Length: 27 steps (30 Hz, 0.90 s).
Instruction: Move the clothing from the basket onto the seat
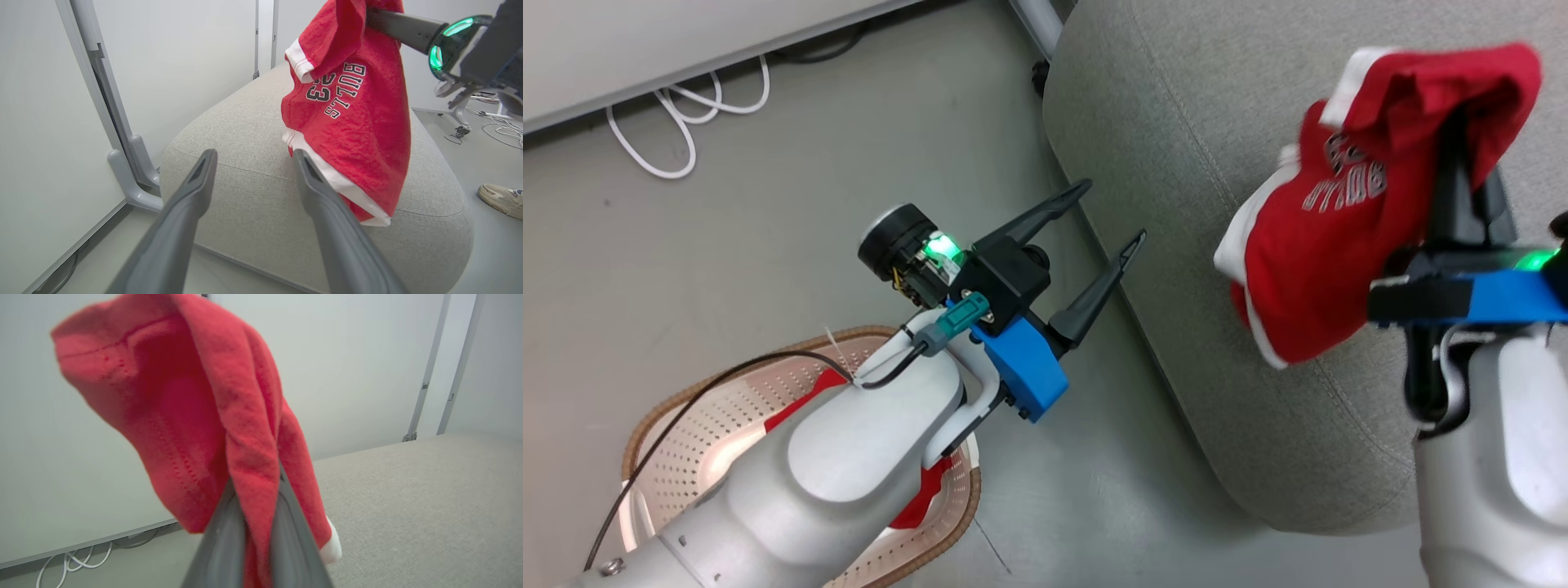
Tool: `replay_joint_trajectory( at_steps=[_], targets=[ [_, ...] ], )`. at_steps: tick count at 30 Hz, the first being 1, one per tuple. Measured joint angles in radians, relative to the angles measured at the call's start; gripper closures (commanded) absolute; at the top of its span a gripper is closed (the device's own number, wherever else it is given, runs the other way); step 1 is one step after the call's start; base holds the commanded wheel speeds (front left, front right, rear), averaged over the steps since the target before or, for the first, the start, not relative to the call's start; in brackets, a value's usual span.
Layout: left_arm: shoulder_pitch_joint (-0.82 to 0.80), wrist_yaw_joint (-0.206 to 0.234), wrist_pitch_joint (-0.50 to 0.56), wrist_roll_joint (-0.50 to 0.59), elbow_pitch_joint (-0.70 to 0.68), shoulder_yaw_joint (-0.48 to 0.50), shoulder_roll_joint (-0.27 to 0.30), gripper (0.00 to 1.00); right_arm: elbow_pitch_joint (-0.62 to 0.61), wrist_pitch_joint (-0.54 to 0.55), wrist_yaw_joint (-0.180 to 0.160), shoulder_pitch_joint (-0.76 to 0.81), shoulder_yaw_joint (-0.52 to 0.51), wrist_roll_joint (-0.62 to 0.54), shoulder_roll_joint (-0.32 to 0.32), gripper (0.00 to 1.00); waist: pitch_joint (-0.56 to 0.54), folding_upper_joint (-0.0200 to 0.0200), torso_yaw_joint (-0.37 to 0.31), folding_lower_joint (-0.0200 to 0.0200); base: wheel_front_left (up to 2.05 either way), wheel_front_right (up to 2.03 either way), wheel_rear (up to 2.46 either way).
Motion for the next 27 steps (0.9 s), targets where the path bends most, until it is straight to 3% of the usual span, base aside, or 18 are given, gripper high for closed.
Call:
replay_joint_trajectory(
  at_steps=[5, 17, 27],
  targets=[
    [-0.028, 0.008, 0.016, 0.004, -0.025, 0.004, 0.021, 0.00, -0.045, 0.000, 0.000, -0.114, -0.052, -0.034, -0.014, 1.00, 0.052, 0.0000, 0.004, 0.0001, 0.00, 0.00, 0.00],
    [-0.130, 0.016, 0.054, 0.055, -0.105, 0.003, 0.069, 0.00, -0.073, 0.000, 0.000, -0.393, -0.266, -0.030, -0.209, 1.00, 0.237, 0.0000, 0.023, 0.0001, 0.00, 0.00, 0.00],
    [-0.176, 0.016, 0.072, 0.077, -0.139, -0.006, 0.084, 0.00, 0.144, 0.000, 0.000, -0.444, -0.356, -0.027, -0.298, 1.00, 0.357, 0.0000, 0.045, 0.0002, 0.00, 0.00, 0.00]
  ],
)
